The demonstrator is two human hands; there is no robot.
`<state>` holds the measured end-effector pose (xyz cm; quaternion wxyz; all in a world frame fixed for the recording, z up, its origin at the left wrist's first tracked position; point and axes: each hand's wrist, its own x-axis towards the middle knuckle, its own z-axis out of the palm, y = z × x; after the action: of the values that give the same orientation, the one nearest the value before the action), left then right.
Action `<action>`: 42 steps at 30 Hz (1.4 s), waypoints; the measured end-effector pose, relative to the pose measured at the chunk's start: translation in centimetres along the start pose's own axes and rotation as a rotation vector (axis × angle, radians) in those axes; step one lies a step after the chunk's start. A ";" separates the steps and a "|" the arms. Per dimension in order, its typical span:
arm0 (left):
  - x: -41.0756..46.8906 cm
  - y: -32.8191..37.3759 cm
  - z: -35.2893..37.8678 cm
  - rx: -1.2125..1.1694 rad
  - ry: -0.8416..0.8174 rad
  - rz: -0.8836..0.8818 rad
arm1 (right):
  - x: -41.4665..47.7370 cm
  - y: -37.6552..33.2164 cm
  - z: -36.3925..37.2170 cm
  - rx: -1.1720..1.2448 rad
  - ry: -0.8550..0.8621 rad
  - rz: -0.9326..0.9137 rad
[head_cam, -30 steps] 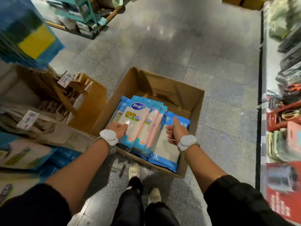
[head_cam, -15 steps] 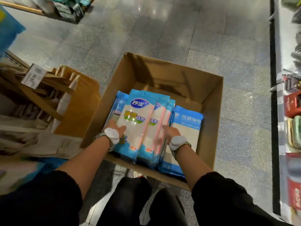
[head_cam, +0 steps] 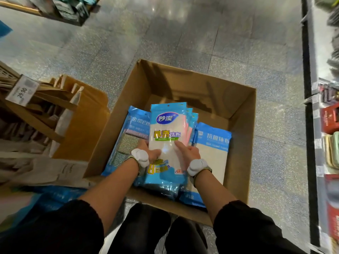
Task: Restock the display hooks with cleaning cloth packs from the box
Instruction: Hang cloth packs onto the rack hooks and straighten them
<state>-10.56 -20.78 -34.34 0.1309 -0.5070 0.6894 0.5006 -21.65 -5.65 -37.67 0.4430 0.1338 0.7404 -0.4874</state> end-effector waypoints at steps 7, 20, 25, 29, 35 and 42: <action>-1.1 0.0 0.2 -0.188 -0.161 -0.080 | -1.8 -2.0 -0.7 0.004 -0.220 -0.026; -8.2 5.0 -5.5 -0.855 -0.142 -0.014 | -11.5 -11.2 -4.7 -0.072 -0.410 -0.091; -13.4 7.7 -7.8 -0.980 -0.090 0.047 | -15.9 -12.4 -5.3 0.032 -0.596 -0.072; -18.5 8.3 -9.1 -0.999 -0.045 0.150 | -20.2 -12.8 -3.5 0.060 -0.412 -0.235; -23.9 6.4 -11.3 -1.051 0.076 0.236 | -25.4 -12.3 -1.2 -0.065 -0.275 -0.508; -28.1 0.4 -13.5 -1.278 0.047 0.243 | -29.8 -12.7 2.5 -0.172 -0.466 -0.523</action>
<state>6.27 -15.90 -8.51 -0.2692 -0.4143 0.3110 0.8119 -11.35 -7.01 -6.88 0.4697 -0.2126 0.6672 -0.5376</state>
